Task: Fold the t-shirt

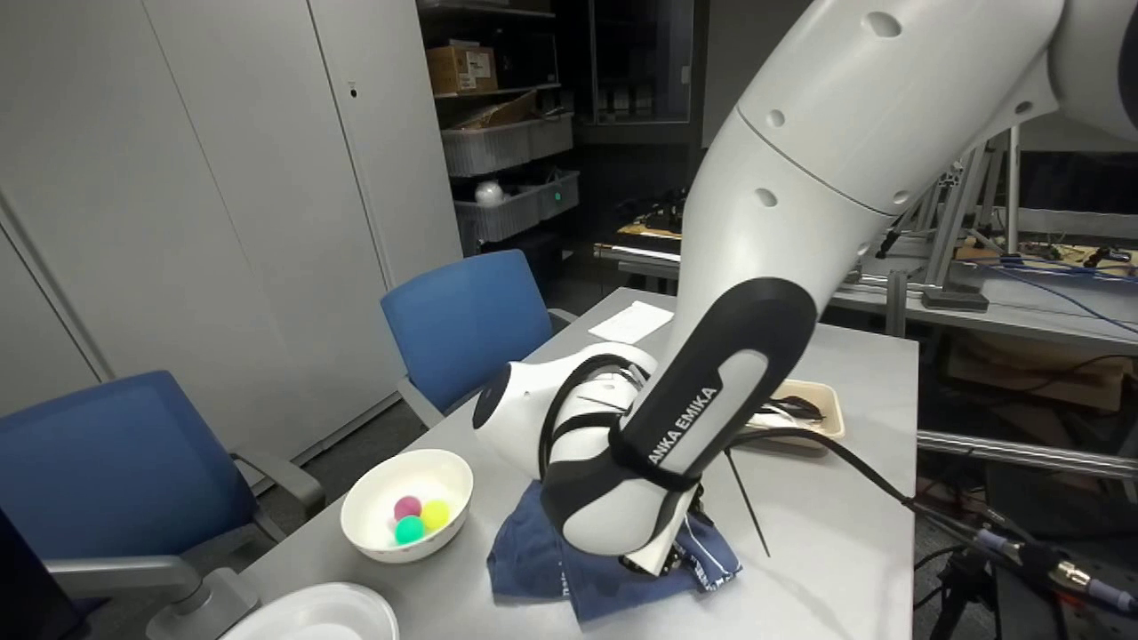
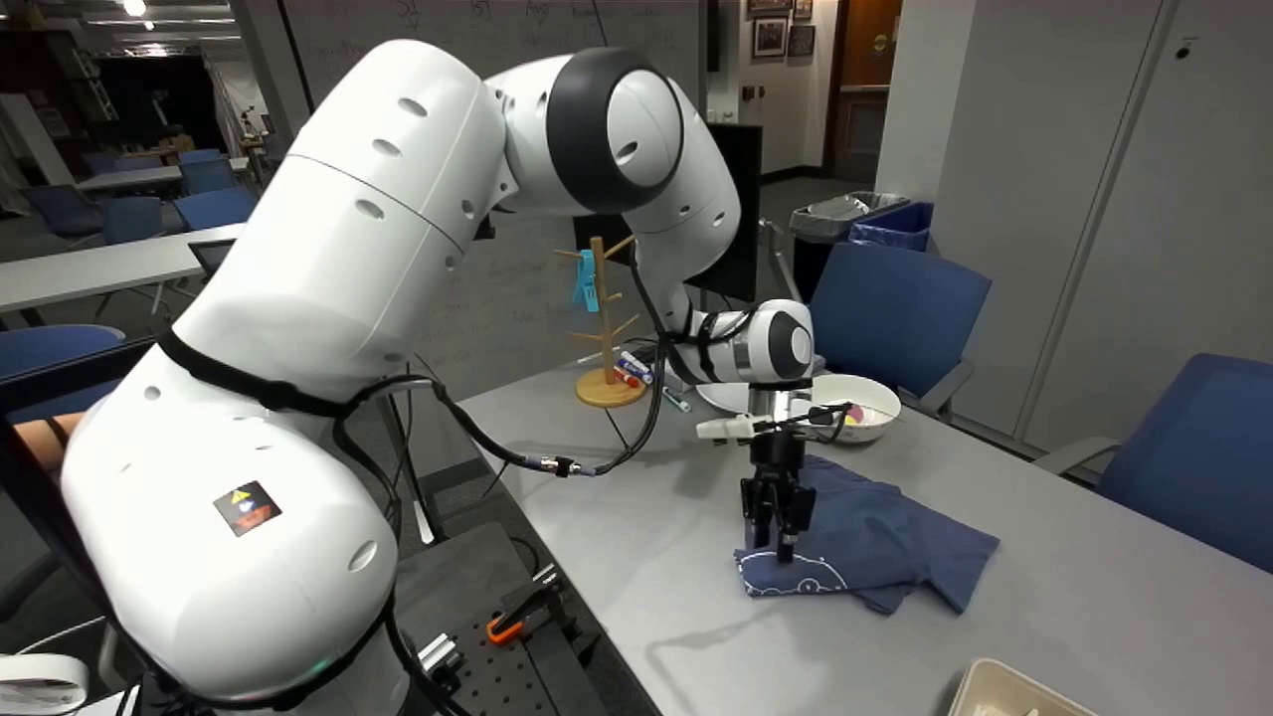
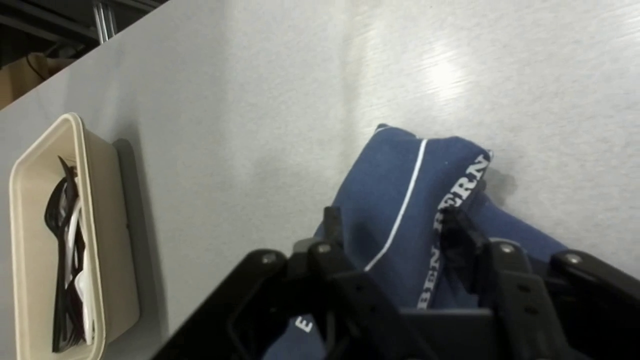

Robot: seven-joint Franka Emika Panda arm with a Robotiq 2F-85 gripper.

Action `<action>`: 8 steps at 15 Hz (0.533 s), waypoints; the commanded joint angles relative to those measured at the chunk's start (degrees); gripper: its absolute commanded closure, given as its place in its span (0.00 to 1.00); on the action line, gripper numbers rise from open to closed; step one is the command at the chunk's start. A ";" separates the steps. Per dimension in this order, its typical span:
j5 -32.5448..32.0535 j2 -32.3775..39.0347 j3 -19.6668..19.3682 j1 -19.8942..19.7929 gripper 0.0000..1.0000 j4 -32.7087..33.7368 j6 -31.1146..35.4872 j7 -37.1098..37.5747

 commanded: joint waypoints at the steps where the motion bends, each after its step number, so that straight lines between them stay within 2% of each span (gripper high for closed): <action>1: -1.12 1.43 0.91 -0.30 0.77 2.59 -2.63 0.83; 4: -0.89 1.65 1.12 -0.34 0.99 2.81 -2.45 0.90; 8: -0.79 1.87 1.20 -0.42 0.99 2.86 -1.71 1.02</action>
